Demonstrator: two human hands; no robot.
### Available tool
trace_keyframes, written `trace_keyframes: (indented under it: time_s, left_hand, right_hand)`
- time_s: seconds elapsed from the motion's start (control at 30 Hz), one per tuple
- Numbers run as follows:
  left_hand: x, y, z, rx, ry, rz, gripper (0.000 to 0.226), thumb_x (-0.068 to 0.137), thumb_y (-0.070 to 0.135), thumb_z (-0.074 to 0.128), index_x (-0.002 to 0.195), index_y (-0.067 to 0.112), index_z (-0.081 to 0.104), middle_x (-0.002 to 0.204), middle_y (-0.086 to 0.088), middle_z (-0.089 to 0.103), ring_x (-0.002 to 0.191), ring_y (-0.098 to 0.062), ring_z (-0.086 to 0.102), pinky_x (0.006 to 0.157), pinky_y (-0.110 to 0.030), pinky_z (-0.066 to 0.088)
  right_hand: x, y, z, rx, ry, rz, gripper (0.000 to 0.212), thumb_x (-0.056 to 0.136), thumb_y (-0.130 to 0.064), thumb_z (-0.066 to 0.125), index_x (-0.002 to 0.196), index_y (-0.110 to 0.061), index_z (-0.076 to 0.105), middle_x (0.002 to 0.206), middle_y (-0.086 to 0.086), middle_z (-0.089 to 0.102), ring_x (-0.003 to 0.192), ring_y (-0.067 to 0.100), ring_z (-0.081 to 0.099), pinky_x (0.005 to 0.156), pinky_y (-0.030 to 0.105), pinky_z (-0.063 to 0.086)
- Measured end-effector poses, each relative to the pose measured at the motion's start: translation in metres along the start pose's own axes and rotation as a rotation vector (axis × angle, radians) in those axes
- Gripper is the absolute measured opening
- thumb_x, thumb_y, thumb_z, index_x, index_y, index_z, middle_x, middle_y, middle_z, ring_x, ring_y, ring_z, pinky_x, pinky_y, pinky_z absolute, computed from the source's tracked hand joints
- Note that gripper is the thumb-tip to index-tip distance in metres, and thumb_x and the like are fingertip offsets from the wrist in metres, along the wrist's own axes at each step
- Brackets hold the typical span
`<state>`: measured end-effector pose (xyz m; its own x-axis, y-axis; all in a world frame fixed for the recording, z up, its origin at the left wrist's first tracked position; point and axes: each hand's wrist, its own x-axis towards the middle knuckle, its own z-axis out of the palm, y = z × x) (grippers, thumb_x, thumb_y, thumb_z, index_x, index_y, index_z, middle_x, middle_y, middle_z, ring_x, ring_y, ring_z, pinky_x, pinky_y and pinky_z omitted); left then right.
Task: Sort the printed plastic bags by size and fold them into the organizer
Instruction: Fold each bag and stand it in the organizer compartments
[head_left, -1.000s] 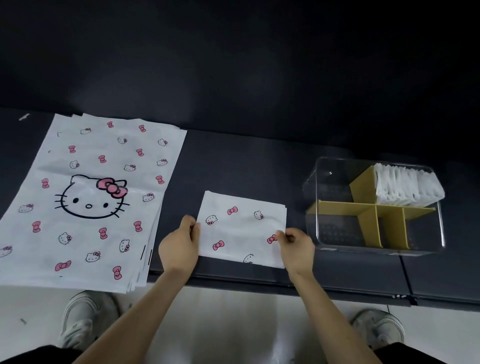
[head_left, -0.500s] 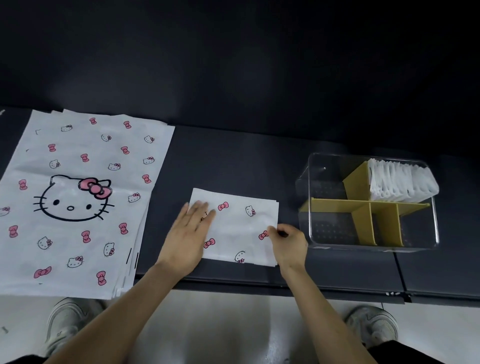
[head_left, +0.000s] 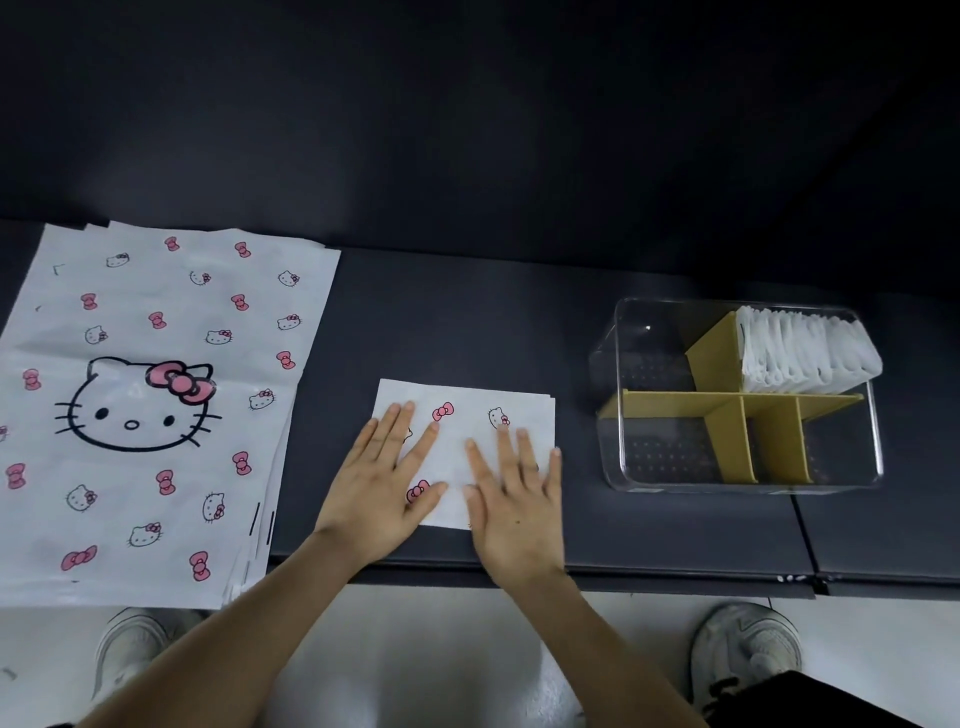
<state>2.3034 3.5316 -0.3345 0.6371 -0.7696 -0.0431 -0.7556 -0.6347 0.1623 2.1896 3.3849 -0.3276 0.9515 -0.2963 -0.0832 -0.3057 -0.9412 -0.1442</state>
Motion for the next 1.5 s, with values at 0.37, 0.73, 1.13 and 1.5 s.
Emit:
trace_keyframes:
  time_s: [0.37,0.73,1.13,1.5]
  left_hand:
    - [0.001,-0.008,-0.003,0.037,-0.019,0.101,0.068,0.097,0.061,0.016,0.151,0.019,0.023,0.157,-0.013,0.016,0.146,-0.025,0.012,0.115,-0.039,0.013]
    - [0.019,-0.037,-0.014,0.183,-0.035,0.452,0.065,0.097,0.06,0.018,0.149,0.022,0.026,0.155,-0.014,0.022,0.144,-0.025,0.015,0.115,-0.04,0.012]
    - [-0.089,0.013,-0.015,-0.662,0.152,0.182,0.048,0.074,0.007,0.044,0.115,0.02,0.063,0.123,0.006,0.06,0.122,-0.005,0.05,0.108,-0.022,0.035]
    - [-0.08,0.031,-0.021,-0.794,0.092,-0.329,0.045,0.075,0.065,0.051,0.058,0.024,0.056,0.052,0.014,0.048,0.056,-0.005,0.046,0.054,-0.018,0.031]
  right_hand:
    - [0.07,0.032,-0.062,0.037,-0.064,0.11,0.052,0.095,-0.037,0.043,0.138,-0.009,0.044,0.133,0.012,0.05,0.118,0.033,0.048,0.099,0.044,0.04]
    - [0.044,0.047,-0.085,0.44,-0.429,0.239,0.011,0.085,-0.017,0.06,0.08,-0.009,0.054,0.082,0.003,0.059,0.074,0.021,0.059,0.054,0.024,0.042]
    - [-0.029,0.023,-0.078,1.597,-0.464,1.146,0.015,0.084,0.015,0.056,0.075,0.004,0.061,0.067,0.01,0.064,0.044,0.01,0.063,0.041,0.014,0.047]
    - [-0.052,0.007,-0.086,1.481,-0.272,0.917,0.016,0.092,-0.018,0.061,0.09,-0.003,0.056,0.083,0.009,0.067,0.063,0.018,0.069,0.054,0.025,0.055]
